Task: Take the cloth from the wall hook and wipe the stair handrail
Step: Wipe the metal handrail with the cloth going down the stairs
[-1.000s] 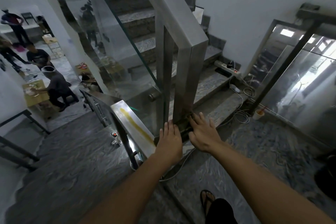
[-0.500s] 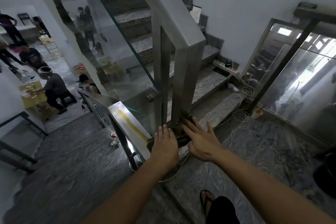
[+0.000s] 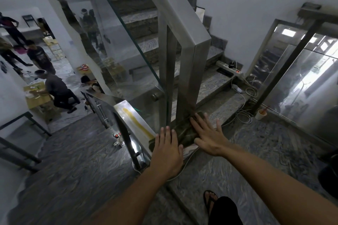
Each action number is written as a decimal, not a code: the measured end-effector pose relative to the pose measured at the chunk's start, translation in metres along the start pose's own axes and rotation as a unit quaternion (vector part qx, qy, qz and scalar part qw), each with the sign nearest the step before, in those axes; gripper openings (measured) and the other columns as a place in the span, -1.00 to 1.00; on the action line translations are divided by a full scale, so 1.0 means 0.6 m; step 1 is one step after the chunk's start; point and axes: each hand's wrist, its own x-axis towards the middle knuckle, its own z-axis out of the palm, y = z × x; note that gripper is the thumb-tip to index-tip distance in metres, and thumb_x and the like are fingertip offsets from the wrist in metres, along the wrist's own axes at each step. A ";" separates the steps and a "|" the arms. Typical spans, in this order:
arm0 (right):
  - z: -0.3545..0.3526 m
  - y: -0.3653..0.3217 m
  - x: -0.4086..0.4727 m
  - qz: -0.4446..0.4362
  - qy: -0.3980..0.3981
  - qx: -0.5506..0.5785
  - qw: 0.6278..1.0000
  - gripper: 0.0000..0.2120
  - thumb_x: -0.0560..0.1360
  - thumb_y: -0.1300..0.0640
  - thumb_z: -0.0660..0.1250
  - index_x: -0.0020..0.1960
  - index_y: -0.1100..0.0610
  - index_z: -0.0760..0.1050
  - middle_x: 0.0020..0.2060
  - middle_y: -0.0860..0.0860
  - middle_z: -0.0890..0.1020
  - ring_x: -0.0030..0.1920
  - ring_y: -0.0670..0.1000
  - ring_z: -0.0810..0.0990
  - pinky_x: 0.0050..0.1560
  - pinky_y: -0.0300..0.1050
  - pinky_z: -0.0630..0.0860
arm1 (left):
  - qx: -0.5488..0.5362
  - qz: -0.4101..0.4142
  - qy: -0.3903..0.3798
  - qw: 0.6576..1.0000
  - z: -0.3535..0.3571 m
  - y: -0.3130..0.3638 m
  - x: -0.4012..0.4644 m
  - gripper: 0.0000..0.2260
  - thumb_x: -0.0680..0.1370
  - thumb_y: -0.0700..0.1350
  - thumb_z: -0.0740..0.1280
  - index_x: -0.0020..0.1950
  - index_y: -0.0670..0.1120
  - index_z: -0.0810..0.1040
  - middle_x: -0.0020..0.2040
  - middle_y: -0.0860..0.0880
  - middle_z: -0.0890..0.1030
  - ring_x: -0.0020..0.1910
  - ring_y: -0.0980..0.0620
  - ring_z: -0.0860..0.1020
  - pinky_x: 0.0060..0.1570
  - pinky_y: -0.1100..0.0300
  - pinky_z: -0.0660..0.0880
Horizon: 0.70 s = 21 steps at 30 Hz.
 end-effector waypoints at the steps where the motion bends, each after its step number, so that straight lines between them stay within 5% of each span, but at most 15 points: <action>1: -0.003 0.002 0.005 0.012 -0.001 0.000 1.000 -0.26 0.44 -0.17 -0.06 0.54 -0.03 -0.24 0.55 0.02 -0.25 0.47 0.08 -0.45 0.41 0.31 -0.41 | 0.007 0.001 0.004 1.000 0.001 -0.001 0.002 -0.33 0.52 0.16 -0.36 0.54 -0.17 -0.12 0.58 -0.19 -0.13 0.55 -0.14 -0.20 0.48 -0.01 -0.23; 9: 0.017 -0.033 -0.027 -0.059 0.024 -0.011 0.998 -0.30 0.47 -0.34 -0.33 0.54 -0.09 -0.18 0.56 -0.09 -0.19 0.48 -0.02 -0.43 0.38 0.17 -0.50 | -0.013 0.010 -0.011 1.000 -0.030 -0.055 -0.008 -0.53 0.66 0.05 -0.13 0.55 -0.07 0.01 0.59 -0.08 -0.07 0.55 -0.06 -0.19 0.50 0.01 -0.19; 16: 0.010 -0.038 -0.021 -0.056 0.124 -0.064 0.989 -0.44 0.54 -0.16 -0.11 0.49 -0.03 0.20 0.52 0.11 0.19 0.55 0.10 -0.07 0.49 0.18 -0.20 | 0.045 -0.035 0.017 0.998 -0.050 -0.101 0.014 -0.46 0.63 0.10 0.01 0.55 -0.09 -0.01 0.57 -0.21 -0.11 0.54 -0.21 -0.18 0.48 -0.08 -0.19; 19: 0.017 -0.042 -0.017 -0.109 0.128 -0.082 0.982 -0.47 0.57 -0.05 -0.04 0.51 0.06 0.16 0.54 0.16 0.12 0.55 0.12 -0.04 0.52 0.05 -0.18 | 0.061 -0.092 0.110 0.988 -0.056 -0.067 -0.006 -0.52 0.57 0.07 0.19 0.39 -0.19 0.33 0.43 -0.24 0.31 0.43 -0.27 0.21 0.45 -0.08 0.12; 21: 0.020 -0.036 -0.012 -0.131 0.114 -0.086 0.981 -0.48 0.58 -0.01 -0.03 0.53 0.03 0.10 0.54 0.16 0.11 0.54 0.12 0.02 0.53 0.02 -0.14 | 0.056 -0.092 0.148 0.983 -0.048 -0.051 -0.013 -0.69 0.51 -0.01 0.26 0.13 -0.20 0.54 0.16 -0.20 0.52 0.17 -0.18 0.43 0.19 -0.02 0.40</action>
